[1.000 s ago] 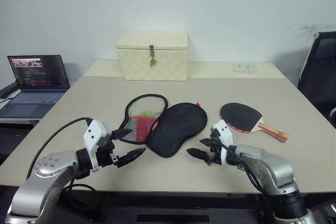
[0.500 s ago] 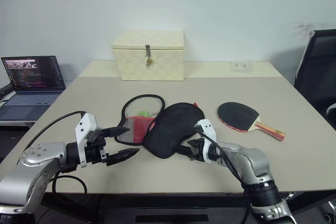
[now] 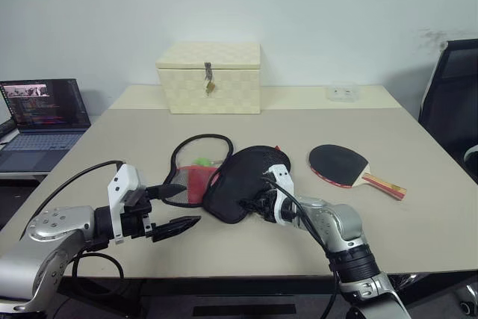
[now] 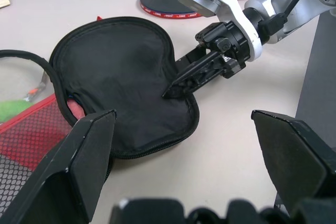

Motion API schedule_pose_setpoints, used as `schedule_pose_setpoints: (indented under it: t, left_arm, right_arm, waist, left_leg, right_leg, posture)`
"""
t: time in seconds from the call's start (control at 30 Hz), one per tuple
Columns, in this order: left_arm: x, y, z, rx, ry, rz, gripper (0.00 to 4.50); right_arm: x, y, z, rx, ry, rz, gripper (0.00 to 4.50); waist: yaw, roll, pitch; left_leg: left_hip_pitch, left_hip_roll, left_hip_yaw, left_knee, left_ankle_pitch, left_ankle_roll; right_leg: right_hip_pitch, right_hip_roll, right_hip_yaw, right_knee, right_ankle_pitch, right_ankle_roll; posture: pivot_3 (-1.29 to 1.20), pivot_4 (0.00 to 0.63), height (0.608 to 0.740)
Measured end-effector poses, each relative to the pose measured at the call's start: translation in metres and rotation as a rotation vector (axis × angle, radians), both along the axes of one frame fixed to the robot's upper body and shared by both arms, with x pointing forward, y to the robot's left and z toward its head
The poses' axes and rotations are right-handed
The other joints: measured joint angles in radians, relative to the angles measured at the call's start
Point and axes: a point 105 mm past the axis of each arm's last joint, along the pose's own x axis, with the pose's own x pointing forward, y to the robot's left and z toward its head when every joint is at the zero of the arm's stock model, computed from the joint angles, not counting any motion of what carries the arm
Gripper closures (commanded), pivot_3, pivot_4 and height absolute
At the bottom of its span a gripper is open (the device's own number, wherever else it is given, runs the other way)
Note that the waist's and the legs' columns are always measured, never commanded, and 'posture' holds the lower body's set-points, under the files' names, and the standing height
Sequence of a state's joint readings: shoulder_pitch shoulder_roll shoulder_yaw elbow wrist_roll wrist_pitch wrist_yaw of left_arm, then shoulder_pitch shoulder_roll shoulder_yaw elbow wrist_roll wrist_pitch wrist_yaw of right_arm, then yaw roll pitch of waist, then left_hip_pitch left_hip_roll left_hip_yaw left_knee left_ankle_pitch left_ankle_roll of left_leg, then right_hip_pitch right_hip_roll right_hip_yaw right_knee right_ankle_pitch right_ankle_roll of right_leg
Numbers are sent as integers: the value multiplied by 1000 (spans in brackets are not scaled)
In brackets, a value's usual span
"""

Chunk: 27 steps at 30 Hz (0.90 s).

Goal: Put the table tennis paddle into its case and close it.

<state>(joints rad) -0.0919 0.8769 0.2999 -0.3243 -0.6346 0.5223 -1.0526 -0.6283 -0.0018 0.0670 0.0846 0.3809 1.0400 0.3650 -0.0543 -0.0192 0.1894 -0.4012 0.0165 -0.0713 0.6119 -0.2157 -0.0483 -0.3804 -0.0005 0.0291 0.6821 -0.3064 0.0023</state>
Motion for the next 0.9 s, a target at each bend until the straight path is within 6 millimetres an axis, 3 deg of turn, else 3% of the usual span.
schedule_pose_setpoints:
  t: [0.13, 0.17, 0.37, 0.63, 0.9]
  left_arm:
    - [2, -7, 1, 7, -7, -35, 0]
    - [2, -10, 1, 10, -7, -44, 0]
    - [7, -23, 3, 14, -18, -96, 0]
    - [13, -32, 2, 17, -19, -146, 0]
    - [15, -34, 0, 28, -14, -163, 0]
  right_arm:
    - [1, -10, -2, 13, 38, -16, 4382]
    - [1, -13, -2, 9, 42, -15, 4449]
    - [2, -40, -5, -38, 65, -16, 4449]
    - [1, -98, 1, -166, 51, -12, 4449]
    - [-5, -110, 2, -201, 60, 19, 4449]
  waist:
    - [0, 0, 0]
    - [0, 0, 0]
    - [2, 0, 0]
    - [5, 0, 0]
    - [4, -1, 0]
  left_leg:
    - [0, 0, 2, 0, 0, 0]
    - [0, -1, 3, 0, 0, 0]
    - [0, -1, 6, 0, 0, 0]
    - [0, -2, 10, 0, 0, 0]
    - [-1, -2, 12, 0, 0, 0]
  right_leg:
    - [0, 0, 3, 0, 0, 0]
    - [-1, 0, 3, 0, 0, 0]
    - [-2, 0, 4, 0, 0, 1]
    - [-3, 0, 7, 0, 1, 2]
    - [-5, 1, 10, 0, 1, 2]
  posture:
    - [0, 150, 740]
    - [0, 150, 740]
    - [0, 150, 740]
    - [0, 150, 740]
    - [0, 150, 740]
